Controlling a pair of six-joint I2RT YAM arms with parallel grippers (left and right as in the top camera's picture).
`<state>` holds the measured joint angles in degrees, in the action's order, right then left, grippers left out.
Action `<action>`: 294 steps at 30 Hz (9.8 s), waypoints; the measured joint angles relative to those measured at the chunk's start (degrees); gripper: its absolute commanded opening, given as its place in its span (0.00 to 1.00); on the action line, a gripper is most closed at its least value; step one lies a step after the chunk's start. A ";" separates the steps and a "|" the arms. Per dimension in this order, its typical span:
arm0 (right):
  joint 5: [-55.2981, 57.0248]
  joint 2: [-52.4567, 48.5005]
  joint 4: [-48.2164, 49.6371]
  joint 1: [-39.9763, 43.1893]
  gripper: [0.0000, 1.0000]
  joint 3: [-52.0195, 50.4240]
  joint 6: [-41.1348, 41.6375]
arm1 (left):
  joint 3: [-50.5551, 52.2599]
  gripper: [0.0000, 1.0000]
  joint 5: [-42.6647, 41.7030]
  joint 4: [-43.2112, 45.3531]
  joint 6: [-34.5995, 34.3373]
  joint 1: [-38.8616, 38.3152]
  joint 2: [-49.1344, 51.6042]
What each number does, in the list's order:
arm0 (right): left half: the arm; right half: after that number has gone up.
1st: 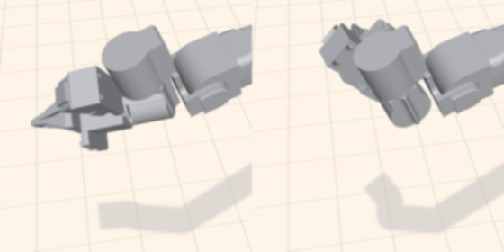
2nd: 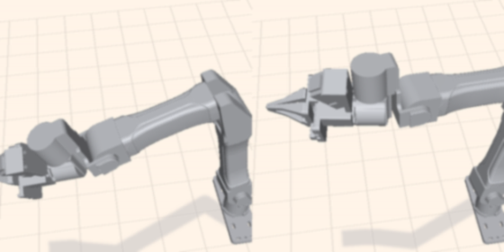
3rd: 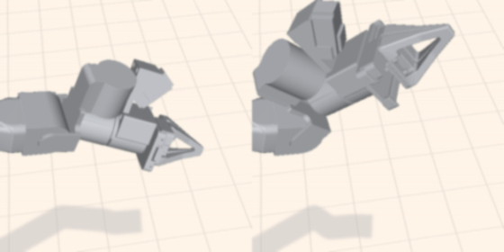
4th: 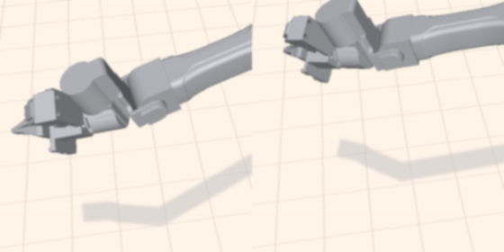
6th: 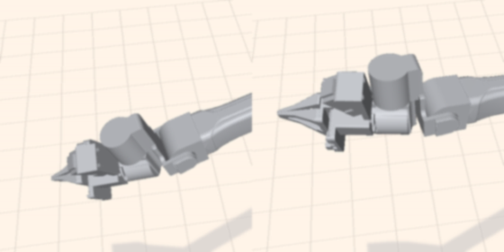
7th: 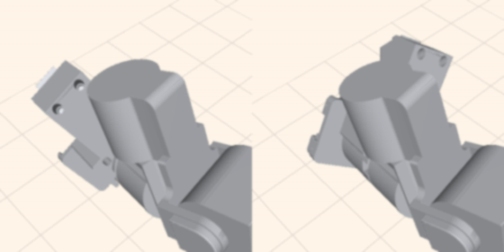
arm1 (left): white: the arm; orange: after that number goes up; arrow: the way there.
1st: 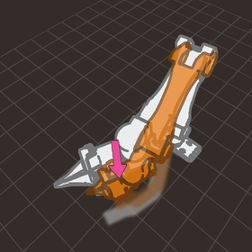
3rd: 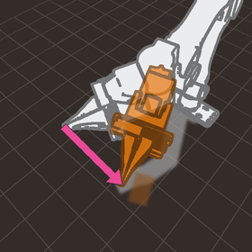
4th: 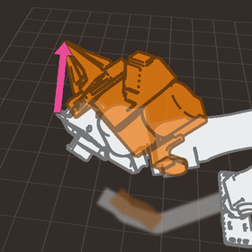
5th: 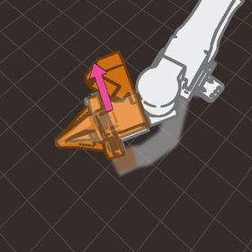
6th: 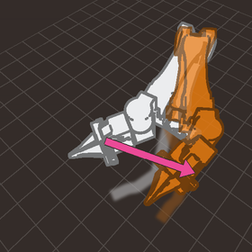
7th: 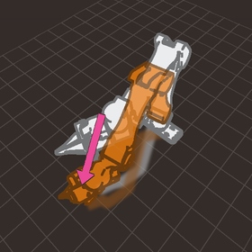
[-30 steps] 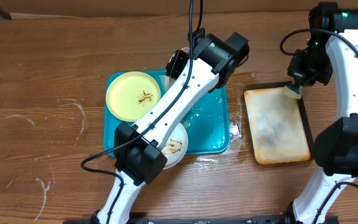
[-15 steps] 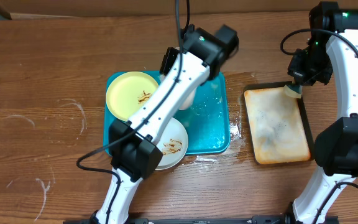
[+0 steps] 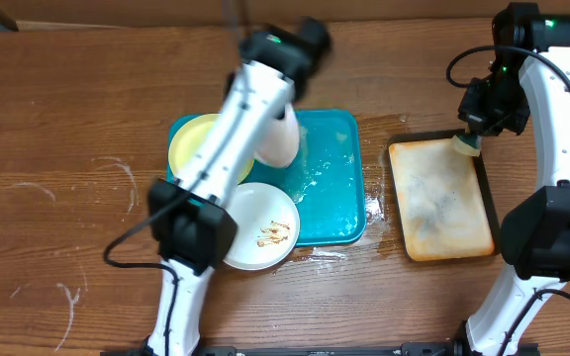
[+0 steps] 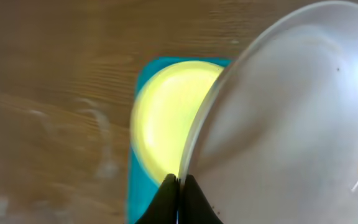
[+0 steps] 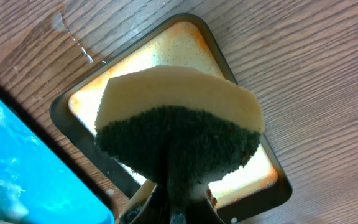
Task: Clean dirty plates on tray and stack at the side
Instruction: 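Swing the left gripper left and set the plate on the table, then reach the left gripper to the lower white plate and grip its rim, then dip the sponge in the soapy tray with the right gripper, then carry the sponge with the right gripper onto the lower white plate, then scrub the lower white plate with the sponge while the left gripper holds it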
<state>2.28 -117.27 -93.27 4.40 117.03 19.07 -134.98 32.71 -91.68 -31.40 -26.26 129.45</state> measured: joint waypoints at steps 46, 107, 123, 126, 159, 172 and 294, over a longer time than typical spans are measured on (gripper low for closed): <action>-1.05 -0.02 -1.25 0.02 0.04 0.00 -2.62 | 44.72 0.91 -37.18 32.09 8.20 65.05 -9.11; -2.10 -0.02 -0.90 0.04 0.04 0.00 -4.13 | 70.95 0.65 -32.37 30.84 -1.29 6.47 -32.04; -2.58 -0.02 -0.90 0.07 0.04 0.00 -4.15 | 78.16 0.05 -30.88 36.15 -1.92 11.37 -32.33; -2.93 0.00 -0.92 0.04 0.04 0.00 -4.15 | 78.16 0.04 -31.21 36.37 -1.95 11.37 -32.85; -4.00 0.00 -0.68 0.07 0.04 0.00 -4.33 | 73.75 0.04 -29.90 51.08 -5.99 2.03 -32.24; -7.93 -0.02 -0.46 0.00 0.04 0.00 -7.69 | 71.95 0.04 -32.74 51.45 -5.40 1.99 -25.18; -31.34 5.09 58.01 -36.79 0.04 -43.71 8.31 | 70.86 0.04 -37.00 50.27 -1.42 1.99 -24.37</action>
<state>-29.06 -112.18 -35.27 -32.38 73.32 27.38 -64.12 -4.29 -41.41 -32.82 -24.27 105.08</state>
